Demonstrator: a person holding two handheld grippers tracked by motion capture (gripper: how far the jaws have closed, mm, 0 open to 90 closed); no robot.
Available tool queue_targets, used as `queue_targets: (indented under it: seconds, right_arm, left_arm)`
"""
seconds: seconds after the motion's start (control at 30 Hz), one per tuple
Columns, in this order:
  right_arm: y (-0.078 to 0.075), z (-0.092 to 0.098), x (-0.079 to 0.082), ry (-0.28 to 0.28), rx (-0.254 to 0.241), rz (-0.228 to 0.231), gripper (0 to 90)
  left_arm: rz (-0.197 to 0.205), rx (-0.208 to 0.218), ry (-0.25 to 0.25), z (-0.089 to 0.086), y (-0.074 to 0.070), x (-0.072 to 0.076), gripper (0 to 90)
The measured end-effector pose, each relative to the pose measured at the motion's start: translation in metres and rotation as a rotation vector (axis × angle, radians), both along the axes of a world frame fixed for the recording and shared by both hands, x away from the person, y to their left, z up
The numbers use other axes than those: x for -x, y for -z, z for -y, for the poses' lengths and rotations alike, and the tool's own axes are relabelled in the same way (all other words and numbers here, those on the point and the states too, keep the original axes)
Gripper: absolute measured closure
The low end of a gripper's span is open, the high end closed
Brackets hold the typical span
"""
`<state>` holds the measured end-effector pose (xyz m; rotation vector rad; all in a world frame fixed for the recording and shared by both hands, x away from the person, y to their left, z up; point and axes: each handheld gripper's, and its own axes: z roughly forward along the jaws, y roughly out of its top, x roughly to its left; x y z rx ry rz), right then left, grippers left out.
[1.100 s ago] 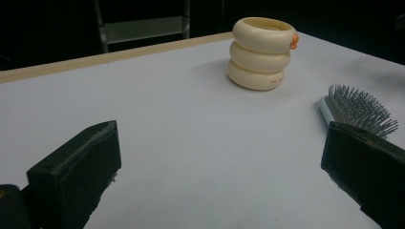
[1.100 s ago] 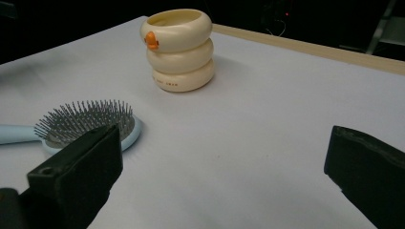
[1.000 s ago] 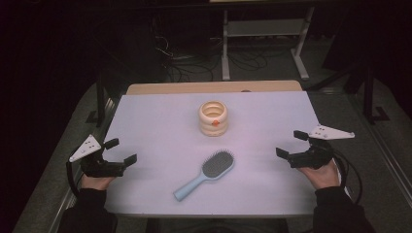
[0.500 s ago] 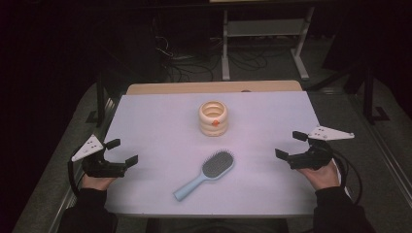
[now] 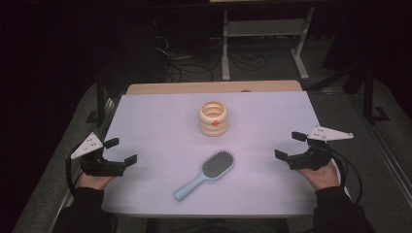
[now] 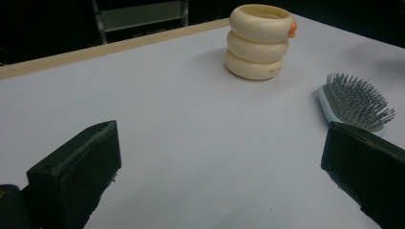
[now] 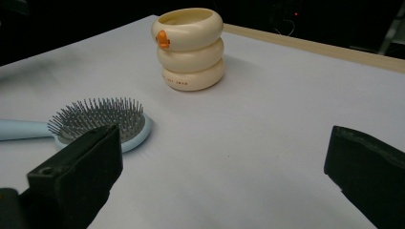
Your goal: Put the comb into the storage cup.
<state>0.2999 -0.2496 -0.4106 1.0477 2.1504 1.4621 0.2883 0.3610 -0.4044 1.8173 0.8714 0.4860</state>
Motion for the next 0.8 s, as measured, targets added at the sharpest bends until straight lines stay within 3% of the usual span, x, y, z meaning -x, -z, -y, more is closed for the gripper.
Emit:
queue_targets:
  seconds: [0.3, 0.8]
  right_arm:
    - [0.000, -0.001, 0.000, -0.001, 0.001, 0.002, 0.0]
    - [0.001, -0.002, -0.001, -0.003, 0.011, -0.002, 0.0]
  left_arm:
    - [-0.004, -0.055, 0.027, 0.006, -0.020, 0.002, 0.0]
    - [-0.034, -0.104, 0.077, 0.017, -0.031, -0.003, 0.0]
